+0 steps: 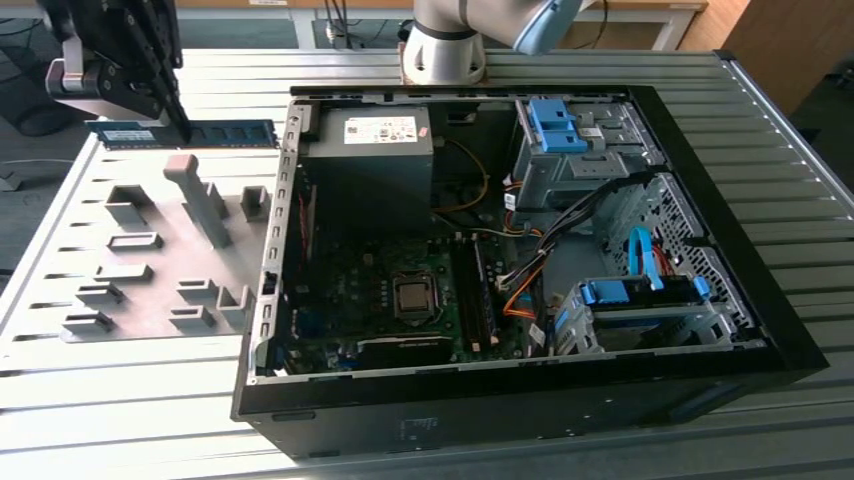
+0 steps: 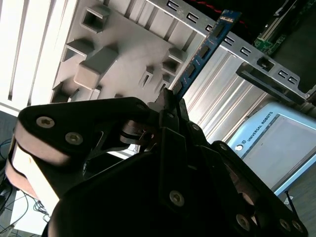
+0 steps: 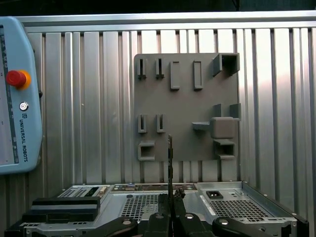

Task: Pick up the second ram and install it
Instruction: 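Pick up the second ram and move it above second insertion slot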

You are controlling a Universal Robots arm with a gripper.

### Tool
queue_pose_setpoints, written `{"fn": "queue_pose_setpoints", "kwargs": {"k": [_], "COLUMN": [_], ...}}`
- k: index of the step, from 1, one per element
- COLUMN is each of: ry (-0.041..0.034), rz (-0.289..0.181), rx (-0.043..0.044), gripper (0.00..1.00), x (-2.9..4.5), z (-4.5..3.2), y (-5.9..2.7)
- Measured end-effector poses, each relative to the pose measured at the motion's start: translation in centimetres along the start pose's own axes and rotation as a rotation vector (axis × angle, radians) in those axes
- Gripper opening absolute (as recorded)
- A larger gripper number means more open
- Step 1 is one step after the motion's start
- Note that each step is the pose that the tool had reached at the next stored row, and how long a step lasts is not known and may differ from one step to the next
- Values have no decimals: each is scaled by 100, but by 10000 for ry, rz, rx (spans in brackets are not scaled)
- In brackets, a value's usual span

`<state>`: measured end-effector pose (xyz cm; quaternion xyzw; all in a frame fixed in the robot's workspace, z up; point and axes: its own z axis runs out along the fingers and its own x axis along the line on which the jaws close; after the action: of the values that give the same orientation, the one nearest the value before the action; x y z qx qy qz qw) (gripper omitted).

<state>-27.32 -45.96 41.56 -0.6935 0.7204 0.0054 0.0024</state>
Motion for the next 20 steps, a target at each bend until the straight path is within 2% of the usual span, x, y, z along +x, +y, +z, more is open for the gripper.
{"fn": "queue_pose_setpoints", "kwargs": {"k": [8,20], "ry": [0,0], "rz": [-1,0], "rx": [0,0], "gripper": [14,14], "x": [-4,-7], "z": [0,-1], "y": [-100,-192]}}
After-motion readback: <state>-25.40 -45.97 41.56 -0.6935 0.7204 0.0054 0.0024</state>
